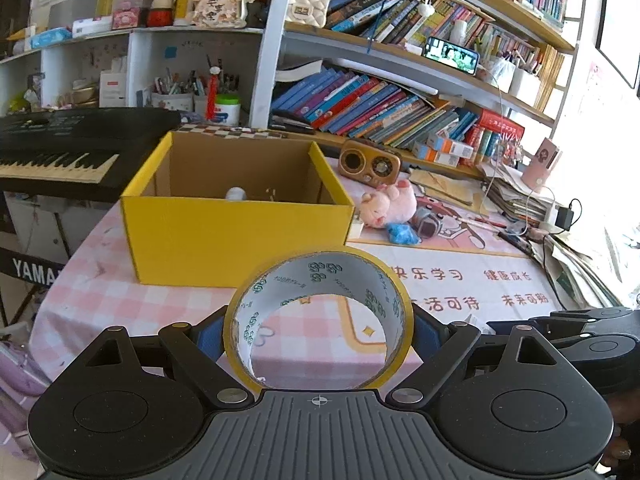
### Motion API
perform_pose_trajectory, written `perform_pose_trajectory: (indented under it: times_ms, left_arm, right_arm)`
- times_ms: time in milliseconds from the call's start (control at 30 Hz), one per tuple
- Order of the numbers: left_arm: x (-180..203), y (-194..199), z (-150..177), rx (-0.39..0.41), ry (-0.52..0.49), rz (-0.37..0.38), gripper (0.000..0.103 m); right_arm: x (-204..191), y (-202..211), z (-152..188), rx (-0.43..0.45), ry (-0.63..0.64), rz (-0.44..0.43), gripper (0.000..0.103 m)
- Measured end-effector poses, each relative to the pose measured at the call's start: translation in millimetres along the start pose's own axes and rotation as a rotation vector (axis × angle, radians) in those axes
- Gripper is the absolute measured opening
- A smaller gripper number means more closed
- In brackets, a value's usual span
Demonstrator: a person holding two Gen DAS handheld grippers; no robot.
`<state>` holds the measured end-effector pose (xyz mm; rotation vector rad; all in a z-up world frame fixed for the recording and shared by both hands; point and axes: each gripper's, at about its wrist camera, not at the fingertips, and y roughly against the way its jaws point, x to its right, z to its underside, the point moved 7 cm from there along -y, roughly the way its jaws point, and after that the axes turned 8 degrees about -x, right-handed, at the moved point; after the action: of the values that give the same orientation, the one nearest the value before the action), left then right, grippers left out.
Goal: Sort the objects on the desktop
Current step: 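Lift the tape roll and staple box and carry both toward the yellow box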
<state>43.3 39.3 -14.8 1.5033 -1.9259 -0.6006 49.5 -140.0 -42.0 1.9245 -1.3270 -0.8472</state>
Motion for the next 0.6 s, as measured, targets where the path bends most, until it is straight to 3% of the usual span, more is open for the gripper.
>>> perform_pose_trajectory:
  times_ms: [600]
  left_arm:
    - [-39, 27, 11, 0.038, 0.057, -0.038, 0.090]
  right_arm:
    - [-50, -9, -3, -0.010, 0.085, -0.035, 0.058]
